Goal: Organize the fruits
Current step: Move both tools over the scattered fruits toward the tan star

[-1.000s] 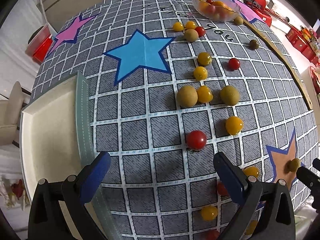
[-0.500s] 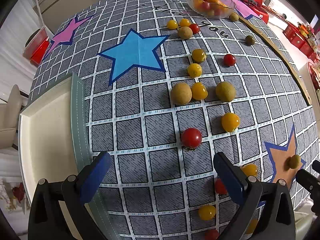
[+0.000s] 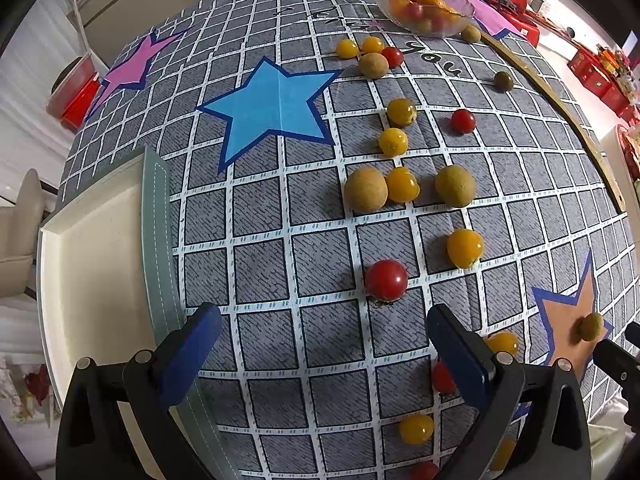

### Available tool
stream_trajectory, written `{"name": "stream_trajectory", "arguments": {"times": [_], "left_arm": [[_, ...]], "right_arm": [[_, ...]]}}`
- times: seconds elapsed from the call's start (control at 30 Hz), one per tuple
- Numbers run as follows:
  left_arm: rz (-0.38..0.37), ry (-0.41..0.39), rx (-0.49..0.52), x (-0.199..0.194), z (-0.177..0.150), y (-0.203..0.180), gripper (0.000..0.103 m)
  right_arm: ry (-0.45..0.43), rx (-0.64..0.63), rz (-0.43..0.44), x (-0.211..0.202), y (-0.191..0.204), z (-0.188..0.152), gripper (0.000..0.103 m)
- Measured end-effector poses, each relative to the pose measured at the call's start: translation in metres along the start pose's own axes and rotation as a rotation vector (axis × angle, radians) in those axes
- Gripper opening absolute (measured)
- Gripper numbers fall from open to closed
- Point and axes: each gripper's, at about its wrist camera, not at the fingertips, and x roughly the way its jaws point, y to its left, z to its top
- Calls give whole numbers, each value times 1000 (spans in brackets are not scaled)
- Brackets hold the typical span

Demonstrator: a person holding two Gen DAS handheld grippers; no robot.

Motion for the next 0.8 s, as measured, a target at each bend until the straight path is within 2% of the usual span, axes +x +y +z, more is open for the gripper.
{"name": "stream_trajectory", "arguments": {"times": [0.8], "left_arm": [[9, 19, -1, 20, 14, 2, 103]], "right_arm": [[23, -8, -8, 13, 4, 1, 103]]}}
